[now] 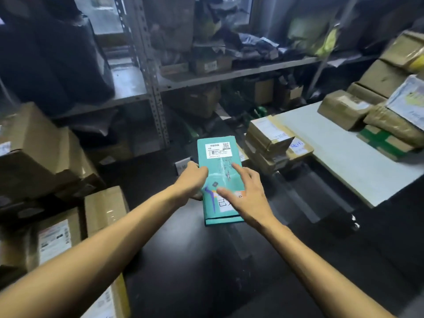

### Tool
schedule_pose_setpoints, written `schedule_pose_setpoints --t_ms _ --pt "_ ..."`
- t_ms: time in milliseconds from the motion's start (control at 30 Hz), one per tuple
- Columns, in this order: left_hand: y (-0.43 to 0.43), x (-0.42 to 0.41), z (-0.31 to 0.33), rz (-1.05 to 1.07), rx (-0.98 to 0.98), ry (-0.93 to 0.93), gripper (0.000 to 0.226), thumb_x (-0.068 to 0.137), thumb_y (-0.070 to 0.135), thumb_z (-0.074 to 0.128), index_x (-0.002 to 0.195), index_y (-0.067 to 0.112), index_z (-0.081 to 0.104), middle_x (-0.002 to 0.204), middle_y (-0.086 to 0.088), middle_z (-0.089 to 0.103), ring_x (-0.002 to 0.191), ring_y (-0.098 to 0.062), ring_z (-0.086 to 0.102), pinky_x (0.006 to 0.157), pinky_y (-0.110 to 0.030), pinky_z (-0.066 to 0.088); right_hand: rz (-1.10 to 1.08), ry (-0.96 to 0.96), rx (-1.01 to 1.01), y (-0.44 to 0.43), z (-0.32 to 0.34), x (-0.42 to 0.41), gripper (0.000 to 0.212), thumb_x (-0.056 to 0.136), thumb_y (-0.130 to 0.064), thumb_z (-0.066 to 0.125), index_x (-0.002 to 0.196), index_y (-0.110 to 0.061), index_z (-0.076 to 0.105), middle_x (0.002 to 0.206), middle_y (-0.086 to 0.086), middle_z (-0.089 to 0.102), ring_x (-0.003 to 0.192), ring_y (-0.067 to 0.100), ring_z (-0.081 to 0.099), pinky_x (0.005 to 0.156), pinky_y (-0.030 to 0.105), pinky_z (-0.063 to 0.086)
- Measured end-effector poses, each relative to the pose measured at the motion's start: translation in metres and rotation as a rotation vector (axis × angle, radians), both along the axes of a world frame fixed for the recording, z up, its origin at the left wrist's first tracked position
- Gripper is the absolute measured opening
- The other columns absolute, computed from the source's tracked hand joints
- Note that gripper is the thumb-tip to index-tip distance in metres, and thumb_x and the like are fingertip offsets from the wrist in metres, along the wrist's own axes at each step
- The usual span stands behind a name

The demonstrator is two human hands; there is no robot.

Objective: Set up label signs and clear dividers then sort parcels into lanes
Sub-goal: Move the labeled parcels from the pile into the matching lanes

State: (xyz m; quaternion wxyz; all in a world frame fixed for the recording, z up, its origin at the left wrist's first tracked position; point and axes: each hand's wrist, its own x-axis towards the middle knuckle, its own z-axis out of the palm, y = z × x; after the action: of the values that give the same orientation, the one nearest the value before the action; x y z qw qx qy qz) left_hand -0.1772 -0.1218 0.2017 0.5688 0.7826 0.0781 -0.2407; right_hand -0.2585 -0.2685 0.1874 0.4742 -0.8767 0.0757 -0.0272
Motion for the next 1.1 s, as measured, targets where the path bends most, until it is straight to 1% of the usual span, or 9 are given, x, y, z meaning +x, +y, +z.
schedule_pose_setpoints --t_ms 100,200,300,367,433,600,733,900,1100 --pt "-0.029 0.015 0.008 0.003 0.055 -0.028 0.036 0.089 0.019 0.037 0.124 0.012 0.040 0.121 -0.008 0.064 0.094 -0.027 0.070 0.077 -0.050 0.061 0.059 -0.045 -0.342 -0.013 0.002 0.007 0.086 0.067 -0.071 0.071 0.142 -0.046 0.040 0.149 0.000 0.017 0.136 0.024 0.023 0.113 0.041 0.033" --pt "-0.051 0.032 0.007 -0.019 0.187 -0.133 0.032 0.089 0.027 0.037 0.117 0.012 0.038 0.122 -0.010 0.061 0.098 -0.030 0.067 0.084 -0.049 0.058 0.061 0.019 -0.516 -0.023 0.004 0.024 0.099 0.063 -0.082 0.063 0.147 -0.041 0.029 0.156 0.012 0.005 0.137 0.034 0.021 0.112 0.045 0.031" --pt "-0.070 0.060 0.008 -0.043 0.394 -0.406 0.018 0.091 0.031 0.039 0.103 0.017 0.038 0.105 -0.003 0.057 0.079 -0.023 0.059 0.068 -0.036 0.049 0.044 0.003 -0.627 -0.040 0.006 0.050 0.103 0.065 -0.078 0.062 0.150 -0.035 0.022 0.158 0.024 0.000 0.134 0.041 0.025 0.112 0.047 0.028" --pt "-0.081 0.086 0.014 -0.007 0.364 -0.490 0.017 0.091 0.032 0.039 0.099 0.016 0.038 0.102 -0.005 0.059 0.079 -0.027 0.058 0.069 -0.040 0.050 0.020 -0.070 -0.719 -0.055 0.011 0.073 0.100 0.065 -0.073 0.062 0.148 -0.034 0.024 0.158 0.027 -0.001 0.132 0.042 0.027 0.109 0.048 0.030" --pt "-0.094 0.115 0.021 0.013 0.234 -0.505 0.018 0.092 0.033 0.035 0.100 0.017 0.040 0.102 -0.005 0.064 0.082 -0.027 0.065 0.069 -0.046 0.057 -0.009 -0.121 -0.730 -0.074 0.020 0.101 0.098 0.065 -0.074 0.060 0.147 -0.034 0.025 0.159 0.026 0.001 0.133 0.043 0.027 0.108 0.051 0.032" --pt "-0.136 0.169 0.031 -0.039 0.079 -0.510 0.021 0.099 0.034 0.037 0.114 0.020 0.043 0.109 -0.004 0.065 0.089 -0.019 0.067 0.079 -0.043 0.058 0.005 -0.113 -0.703 -0.131 0.044 0.168 0.098 0.060 -0.072 0.062 0.145 -0.035 0.028 0.161 0.016 0.004 0.131 0.041 0.031 0.108 0.048 0.036" --pt "-0.173 0.187 0.032 -0.057 0.034 -0.464 0.035 0.098 0.026 0.045 0.131 0.015 0.041 0.121 -0.008 0.061 0.091 -0.022 0.065 0.084 -0.044 0.055 -0.014 -0.069 -0.654 -0.176 0.047 0.207 0.095 0.061 -0.066 0.067 0.144 -0.034 0.033 0.159 0.011 0.011 0.129 0.043 0.035 0.105 0.046 0.037" --pt "-0.217 0.185 0.016 -0.043 0.037 -0.387 0.039 0.092 0.018 0.055 0.128 0.014 0.041 0.123 -0.010 0.061 0.103 -0.023 0.067 0.089 -0.049 0.055 0.032 -0.017 -0.632 -0.213 0.030 0.225 0.095 0.057 -0.069 0.055 0.143 -0.035 0.034 0.157 0.007 0.017 0.129 0.039 0.036 0.105 0.048 0.041" --pt "-0.246 0.157 -0.016 0.066 0.071 -0.351 0.058 0.088 0.011 0.059 0.141 0.022 0.037 0.126 -0.007 0.061 0.109 -0.023 0.065 0.096 -0.045 0.053 0.277 0.077 -0.697 -0.245 0.002 0.235 0.089 0.076 -0.066 0.059 0.150 -0.035 0.021 0.161 0.009 0.008 0.133 0.042 0.028 0.108 0.051 0.034"
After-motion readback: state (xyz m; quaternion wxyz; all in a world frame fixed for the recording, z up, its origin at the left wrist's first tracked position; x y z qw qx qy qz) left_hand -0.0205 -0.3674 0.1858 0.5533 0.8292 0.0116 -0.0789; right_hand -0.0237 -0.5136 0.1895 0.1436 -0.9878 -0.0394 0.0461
